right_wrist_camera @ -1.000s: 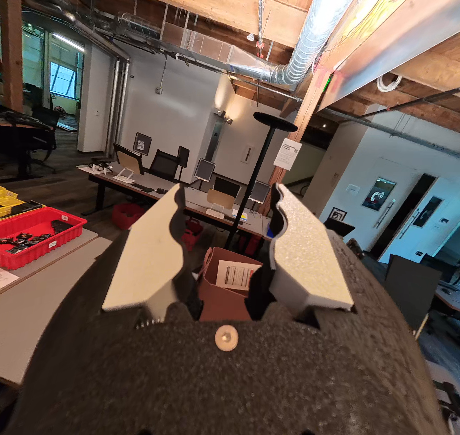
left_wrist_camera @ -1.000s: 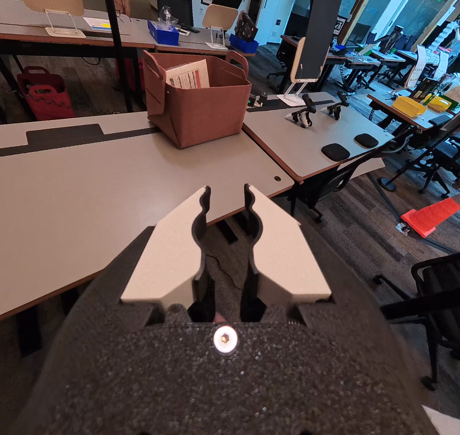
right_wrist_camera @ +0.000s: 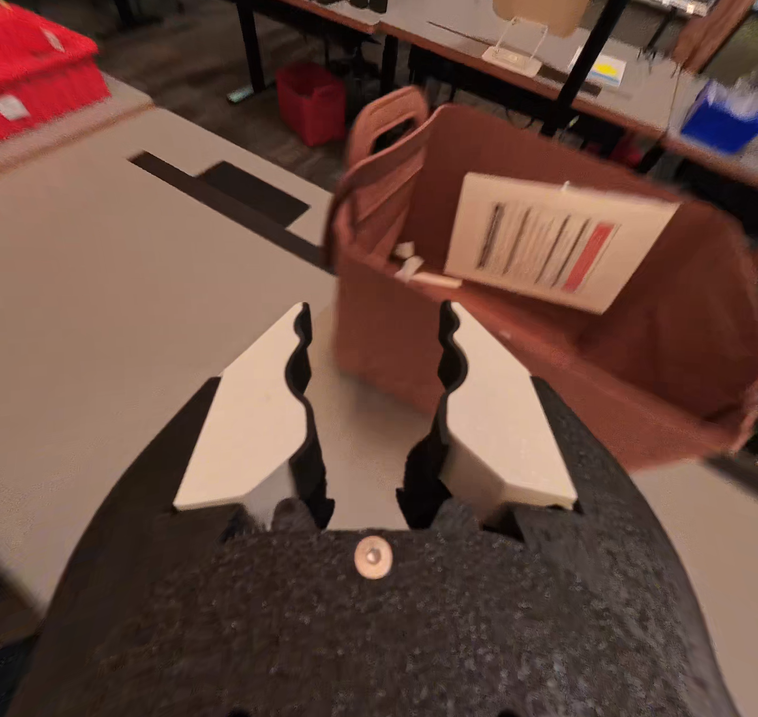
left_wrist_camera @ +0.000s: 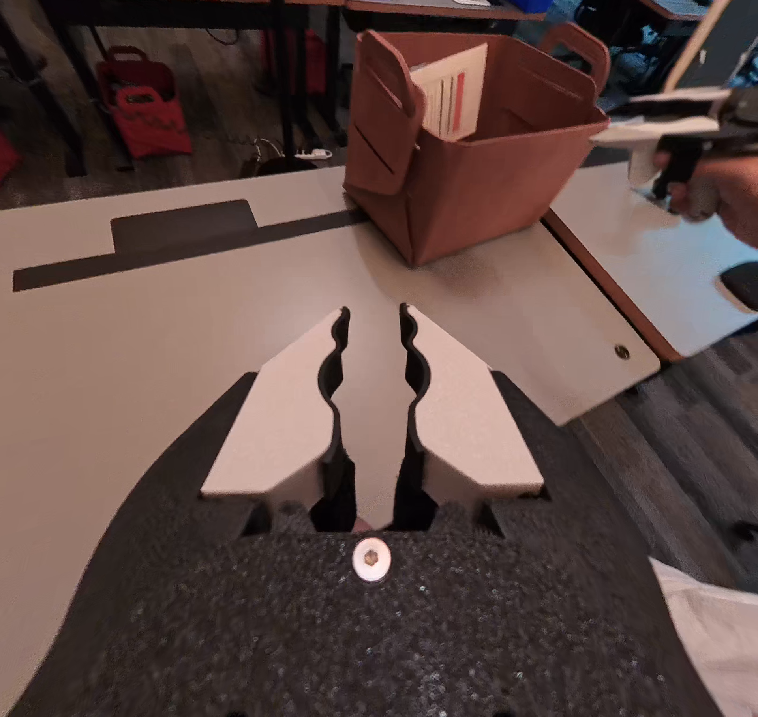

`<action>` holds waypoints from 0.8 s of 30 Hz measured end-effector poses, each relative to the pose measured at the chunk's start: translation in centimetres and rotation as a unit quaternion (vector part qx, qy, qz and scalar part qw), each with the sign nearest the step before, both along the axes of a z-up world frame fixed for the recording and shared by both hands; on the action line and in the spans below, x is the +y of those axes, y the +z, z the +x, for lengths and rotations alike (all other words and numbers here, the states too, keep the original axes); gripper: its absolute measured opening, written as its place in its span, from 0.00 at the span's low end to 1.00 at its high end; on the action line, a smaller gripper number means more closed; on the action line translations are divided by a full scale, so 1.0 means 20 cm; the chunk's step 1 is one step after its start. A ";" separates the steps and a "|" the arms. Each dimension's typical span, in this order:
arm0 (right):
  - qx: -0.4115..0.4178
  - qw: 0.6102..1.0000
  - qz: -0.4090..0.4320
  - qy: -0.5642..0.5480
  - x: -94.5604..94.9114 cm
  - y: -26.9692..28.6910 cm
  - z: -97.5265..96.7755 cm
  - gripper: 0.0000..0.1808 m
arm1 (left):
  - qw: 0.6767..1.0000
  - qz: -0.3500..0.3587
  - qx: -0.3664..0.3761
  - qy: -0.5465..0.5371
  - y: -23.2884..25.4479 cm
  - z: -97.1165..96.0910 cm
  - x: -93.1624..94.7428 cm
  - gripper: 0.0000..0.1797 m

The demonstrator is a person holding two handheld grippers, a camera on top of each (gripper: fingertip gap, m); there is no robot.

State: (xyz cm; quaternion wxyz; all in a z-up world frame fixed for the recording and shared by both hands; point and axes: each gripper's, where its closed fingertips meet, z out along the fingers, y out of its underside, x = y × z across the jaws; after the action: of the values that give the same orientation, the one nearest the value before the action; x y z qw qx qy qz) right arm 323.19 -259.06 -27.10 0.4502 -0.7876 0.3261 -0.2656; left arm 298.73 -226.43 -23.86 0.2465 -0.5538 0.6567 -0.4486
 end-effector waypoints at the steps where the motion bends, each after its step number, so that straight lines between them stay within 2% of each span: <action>1: -0.012 1.000 -0.024 0.016 -0.02 0.03 0.22 0.32 | 1.000 -0.002 0.002 0.007 0.03 0.11 -0.02 0.14; 3: -0.011 0.996 -0.064 0.056 -0.04 0.02 0.65 0.29 | 1.000 -0.004 0.000 0.011 0.07 0.32 -0.08 0.14; 5: 0.027 0.988 -0.118 0.091 -0.08 -0.17 1.03 0.30 | 1.000 0.006 0.001 0.011 0.09 0.50 -0.13 0.14; 7: 0.076 0.977 -0.148 0.132 -0.10 -0.47 1.30 0.31 | 1.000 0.020 0.009 0.010 0.07 0.64 -0.17 0.14; 11: 0.235 0.935 -0.195 0.181 -0.22 -1.17 1.51 0.33 | 0.999 0.028 0.037 0.025 0.01 0.84 -0.22 0.14; 14: 0.290 0.904 -0.254 0.186 -0.34 -1.51 1.54 0.35 | 0.998 0.014 0.050 0.042 -0.03 0.93 -0.22 0.14; 16: 0.289 0.890 -0.301 0.181 -0.41 -1.62 1.57 0.34 | 0.997 0.008 0.062 0.049 -0.07 0.98 -0.23 0.14; 19: 0.305 0.869 -0.328 0.210 -0.39 -1.70 1.56 0.32 | 0.997 -0.007 0.066 0.050 -0.11 1.04 -0.25 0.14; 23: 0.309 0.856 -0.362 0.201 -0.41 -1.81 1.56 0.20 | 0.996 -0.017 0.074 0.052 -0.18 1.11 -0.26 0.14; 24: 0.299 0.866 -0.346 0.202 -0.39 -1.81 1.57 0.18 | 0.995 -0.022 0.077 0.053 -0.19 1.11 -0.26 0.14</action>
State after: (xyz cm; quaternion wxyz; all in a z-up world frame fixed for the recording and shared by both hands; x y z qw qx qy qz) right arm 354.63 -266.89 -63.20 0.0735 -0.9832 0.1663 -0.0163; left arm 321.00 -231.63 -27.71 0.2058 -0.6260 0.6335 -0.4056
